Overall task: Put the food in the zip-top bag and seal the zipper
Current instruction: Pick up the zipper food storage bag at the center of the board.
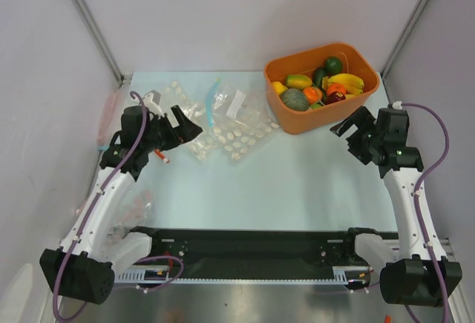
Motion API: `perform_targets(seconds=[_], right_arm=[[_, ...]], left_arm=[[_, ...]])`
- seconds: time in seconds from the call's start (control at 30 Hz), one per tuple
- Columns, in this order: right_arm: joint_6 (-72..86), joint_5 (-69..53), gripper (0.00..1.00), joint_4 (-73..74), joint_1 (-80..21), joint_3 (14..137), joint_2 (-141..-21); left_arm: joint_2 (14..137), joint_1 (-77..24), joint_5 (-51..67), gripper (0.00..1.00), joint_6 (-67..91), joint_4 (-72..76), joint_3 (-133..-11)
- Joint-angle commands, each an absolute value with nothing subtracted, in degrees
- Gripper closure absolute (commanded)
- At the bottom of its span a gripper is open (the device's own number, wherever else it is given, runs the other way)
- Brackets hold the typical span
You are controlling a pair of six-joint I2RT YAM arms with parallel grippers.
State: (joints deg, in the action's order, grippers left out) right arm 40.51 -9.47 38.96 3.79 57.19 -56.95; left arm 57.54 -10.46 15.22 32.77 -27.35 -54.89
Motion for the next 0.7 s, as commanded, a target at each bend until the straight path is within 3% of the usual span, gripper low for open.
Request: perform_targets(seconds=[0.0,0.37,0.67], right_arm=[[41.1,-8.9,0.00,39.4,3.3,59.1,-57.8],[41.1,-10.2,0.05,35.6,3.3,59.6,-58.8],[41.0,-11.7,0.10,32.8,3.2,61.3,-59.4]], left_arm=[[59.3,-10.2,14.8,0.00,32.5,-25.8,-59.1],[74.0,-10.2,13.1,0.02,31.8,-17.0,-65.8],[92.2,-10.4,15.6,0.13,31.6,-14.1,-79.4]])
